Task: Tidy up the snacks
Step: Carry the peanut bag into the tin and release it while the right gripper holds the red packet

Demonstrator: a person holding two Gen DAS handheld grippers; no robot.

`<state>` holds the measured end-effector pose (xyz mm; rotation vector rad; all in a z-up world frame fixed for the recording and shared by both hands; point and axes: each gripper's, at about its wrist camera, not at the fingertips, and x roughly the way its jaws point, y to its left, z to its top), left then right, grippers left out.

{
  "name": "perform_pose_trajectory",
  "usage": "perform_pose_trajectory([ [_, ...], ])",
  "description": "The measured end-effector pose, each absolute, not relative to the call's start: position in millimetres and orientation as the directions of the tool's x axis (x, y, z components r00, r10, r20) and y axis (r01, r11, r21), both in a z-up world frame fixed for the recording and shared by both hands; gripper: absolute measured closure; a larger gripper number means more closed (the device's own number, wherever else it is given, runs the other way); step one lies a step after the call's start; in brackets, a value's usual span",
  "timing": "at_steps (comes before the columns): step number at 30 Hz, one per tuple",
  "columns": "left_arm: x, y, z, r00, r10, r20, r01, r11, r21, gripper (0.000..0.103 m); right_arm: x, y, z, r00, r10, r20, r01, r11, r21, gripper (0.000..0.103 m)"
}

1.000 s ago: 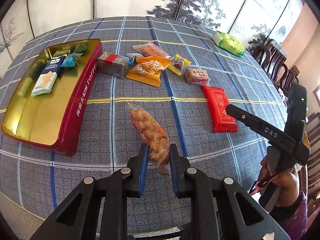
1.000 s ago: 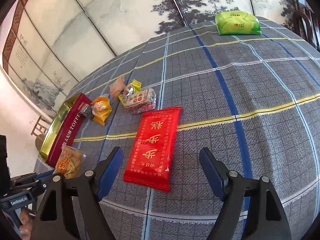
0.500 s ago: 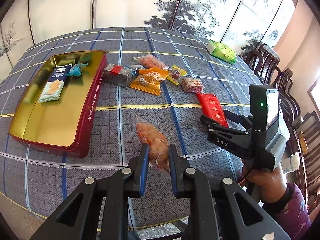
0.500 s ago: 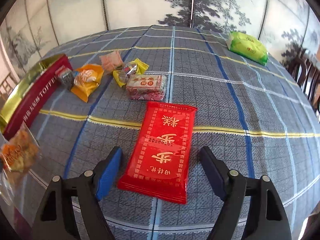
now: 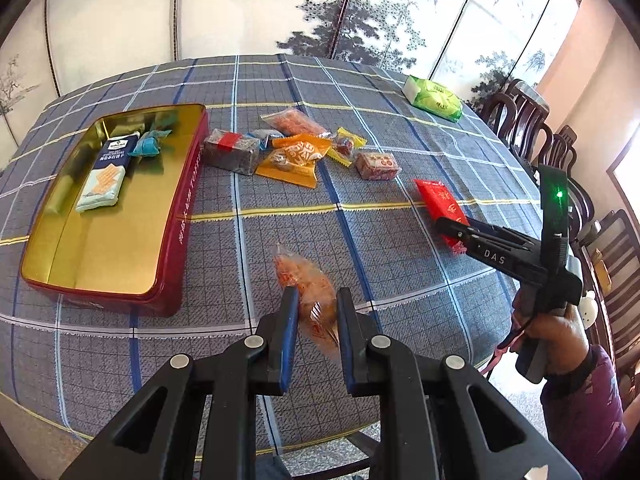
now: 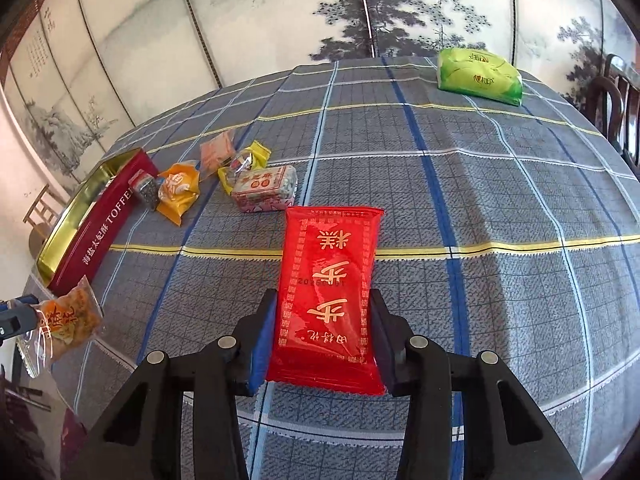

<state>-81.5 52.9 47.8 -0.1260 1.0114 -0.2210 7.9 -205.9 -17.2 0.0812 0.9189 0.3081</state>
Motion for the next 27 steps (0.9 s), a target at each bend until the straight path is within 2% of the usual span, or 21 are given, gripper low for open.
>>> perform_pose_trajectory([
  [7, -86, 51, 21, 0.456, -0.21, -0.865, 0.115, 0.978, -0.176, 0.085, 8, -210, -24, 0.567, 0.32, -0.759, -0.231, 0.946, 0.226, 0.059],
  [10, -84, 51, 14, 0.46, -0.139, -0.877, 0.076, 0.99, -0.116, 0.074, 8, -212, -24, 0.568, 0.335, -0.752, -0.231, 0.942, 0.245, 0.059],
  [12, -83, 53, 16, 0.486, -0.109, -0.867, 0.057, 0.994, -0.093, 0.054, 8, -213, -25, 0.569, 0.34, -0.748, -0.233, 0.94, 0.25, 0.059],
  [13, -80, 52, 16, 0.486, -0.107, -0.868, 0.063, 0.994, -0.087, 0.038, 8, -213, -25, 0.57, 0.342, -0.747, -0.233, 0.939, 0.252, 0.059],
  [16, -73, 50, 17, 0.504, -0.055, -0.862, 0.055, 0.998, -0.031, 0.037, 9, -214, -25, 0.572, 0.347, -0.744, -0.233, 0.938, 0.258, 0.059],
  [19, -61, 39, 9, 0.46, -0.026, -0.887, 0.105, 0.994, 0.025, 0.03, 9, -214, -25, 0.573, 0.349, -0.742, -0.234, 0.937, 0.26, 0.059],
  [22, -53, 24, -7, 0.42, 0.041, -0.907, 0.144, 0.983, 0.111, 0.03, 9, -214, -25, 0.574, 0.351, -0.74, -0.234, 0.936, 0.262, 0.058],
  [24, -49, 21, -20, 0.362, 0.021, -0.932, 0.176, 0.98, 0.091, 0.044, 9, -214, -25, 0.574, 0.351, -0.74, -0.234, 0.936, 0.263, 0.058],
  [25, -50, 24, -17, 0.373, -0.04, -0.927, 0.177, 0.984, 0.029, 0.067, 9, -214, -25, 0.574, 0.35, -0.74, -0.234, 0.936, 0.262, 0.058],
  [27, -50, 25, -13, 0.361, -0.047, -0.932, 0.179, 0.984, 0.02, 0.069, 9, -213, -25, 0.573, 0.348, -0.742, -0.235, 0.937, 0.258, 0.058],
])
